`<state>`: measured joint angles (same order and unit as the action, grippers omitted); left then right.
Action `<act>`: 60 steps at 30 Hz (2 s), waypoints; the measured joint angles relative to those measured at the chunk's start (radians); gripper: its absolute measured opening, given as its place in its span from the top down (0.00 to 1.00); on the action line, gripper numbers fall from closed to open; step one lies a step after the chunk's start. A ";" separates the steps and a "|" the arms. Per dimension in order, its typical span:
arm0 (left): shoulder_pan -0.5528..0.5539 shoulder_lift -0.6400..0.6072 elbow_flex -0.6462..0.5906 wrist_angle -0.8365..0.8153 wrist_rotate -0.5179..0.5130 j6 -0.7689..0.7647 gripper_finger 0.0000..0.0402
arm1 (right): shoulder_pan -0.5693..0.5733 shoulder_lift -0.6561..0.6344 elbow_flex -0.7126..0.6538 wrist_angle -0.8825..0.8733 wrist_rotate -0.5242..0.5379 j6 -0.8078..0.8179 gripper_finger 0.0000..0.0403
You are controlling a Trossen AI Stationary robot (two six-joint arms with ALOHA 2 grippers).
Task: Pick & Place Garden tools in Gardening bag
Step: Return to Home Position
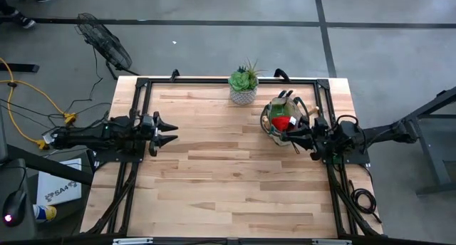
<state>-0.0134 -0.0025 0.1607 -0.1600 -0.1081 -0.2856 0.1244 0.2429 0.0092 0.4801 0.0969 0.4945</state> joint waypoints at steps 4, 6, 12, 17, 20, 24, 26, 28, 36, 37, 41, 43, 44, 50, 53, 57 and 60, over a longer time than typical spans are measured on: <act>0.000 0.010 -0.010 -0.007 0.007 0.006 0.53 | 0.000 -0.098 0.000 -0.106 0.003 -0.020 0.75; 0.000 0.017 -0.010 0.008 0.012 0.021 0.53 | -0.003 -0.155 0.000 -0.155 0.007 -0.050 0.75; 0.000 0.009 -0.015 0.010 0.012 0.090 0.53 | -0.059 -0.236 -0.001 -0.374 -0.016 -0.025 0.75; 0.000 0.009 -0.015 0.043 0.026 0.098 0.53 | -0.127 -0.237 -0.001 -0.426 -0.165 0.001 0.75; 0.000 0.009 -0.015 0.050 0.016 0.097 0.53 | -0.167 -0.237 -0.001 -0.414 -0.239 -0.002 0.75; 0.000 0.009 -0.015 0.046 -0.038 0.030 0.53 | -0.212 -0.234 -0.001 -0.418 -0.316 -0.007 0.75; 0.000 0.009 -0.015 0.046 -0.040 -0.009 0.53 | -0.228 -0.235 -0.001 -0.414 -0.380 -0.009 0.75; 0.000 0.009 -0.015 0.046 -0.040 -0.010 0.53 | -0.238 -0.235 -0.001 -0.409 -0.459 -0.009 0.75; 0.000 0.009 -0.014 0.047 -0.040 -0.008 0.53 | -0.239 -0.235 -0.001 -0.409 -0.516 -0.028 0.75; 0.000 0.009 -0.014 0.046 -0.040 -0.006 0.53 | -0.239 -0.235 -0.001 -0.409 -0.516 -0.028 0.75; 0.000 0.009 -0.014 0.047 -0.040 0.027 0.53 | -0.239 -0.235 -0.001 -0.412 -0.519 -0.028 0.75; 0.000 0.009 -0.014 0.046 -0.041 0.027 0.53 | -0.239 -0.235 -0.001 -0.412 -0.518 -0.028 0.75; 0.000 0.009 -0.014 0.046 -0.041 0.027 0.53 | -0.239 -0.235 -0.001 -0.412 -0.518 -0.028 0.75; 0.000 0.009 -0.014 0.046 -0.040 0.027 0.53 | -0.239 -0.235 -0.001 -0.414 -0.517 -0.029 0.75; 0.000 0.009 -0.014 0.046 -0.040 0.027 0.53 | -0.239 -0.235 -0.001 -0.414 -0.517 -0.029 0.75; 0.000 0.009 -0.014 0.046 -0.039 0.027 0.53 | -0.239 -0.235 -0.001 -0.414 -0.516 -0.029 0.75; 0.000 0.009 -0.013 0.046 -0.039 0.027 0.53 | -0.239 -0.235 -0.002 -0.415 -0.516 -0.029 0.75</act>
<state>-0.0132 0.0069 0.1474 -0.1143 -0.1474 -0.2588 -0.1143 0.0074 0.0074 0.0654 -0.4194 0.4660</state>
